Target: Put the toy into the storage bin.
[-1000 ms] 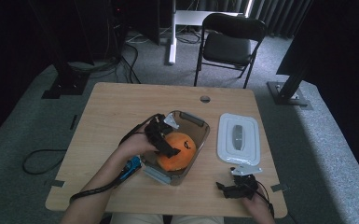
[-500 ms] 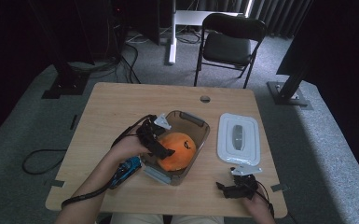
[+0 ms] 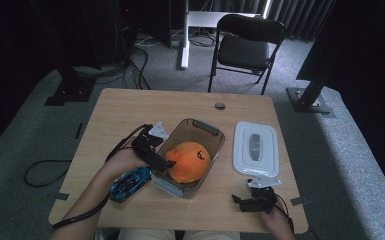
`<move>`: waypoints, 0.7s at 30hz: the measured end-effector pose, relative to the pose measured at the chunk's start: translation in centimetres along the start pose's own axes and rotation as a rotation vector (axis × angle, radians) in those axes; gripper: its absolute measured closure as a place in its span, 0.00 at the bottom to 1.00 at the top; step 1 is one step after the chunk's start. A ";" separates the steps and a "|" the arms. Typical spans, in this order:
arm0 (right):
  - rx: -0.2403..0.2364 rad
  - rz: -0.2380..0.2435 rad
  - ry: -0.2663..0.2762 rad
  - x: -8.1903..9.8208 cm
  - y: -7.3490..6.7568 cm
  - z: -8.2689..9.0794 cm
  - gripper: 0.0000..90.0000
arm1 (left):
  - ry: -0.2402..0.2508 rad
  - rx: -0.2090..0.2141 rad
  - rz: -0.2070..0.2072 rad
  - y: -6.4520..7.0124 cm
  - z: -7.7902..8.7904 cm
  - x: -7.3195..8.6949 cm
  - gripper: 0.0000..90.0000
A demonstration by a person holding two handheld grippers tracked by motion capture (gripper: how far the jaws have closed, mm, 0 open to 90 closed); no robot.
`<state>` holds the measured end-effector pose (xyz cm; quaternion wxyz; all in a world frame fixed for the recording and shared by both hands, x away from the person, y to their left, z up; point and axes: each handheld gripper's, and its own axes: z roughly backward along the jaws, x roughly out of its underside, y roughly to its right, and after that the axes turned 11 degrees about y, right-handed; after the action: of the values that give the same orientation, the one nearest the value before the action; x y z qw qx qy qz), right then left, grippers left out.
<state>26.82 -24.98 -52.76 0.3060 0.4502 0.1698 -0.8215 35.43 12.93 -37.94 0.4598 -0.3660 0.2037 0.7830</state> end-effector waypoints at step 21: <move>0.003 -0.001 0.000 0.0 0.0 0.0 0.15 | 0.055 -0.050 0.039 -0.5 3.3 3.5 0.02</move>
<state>26.82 -24.99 -52.76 0.3051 0.4503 0.1688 -0.8220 33.48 17.39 -38.45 0.4294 -0.3949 0.2039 0.7862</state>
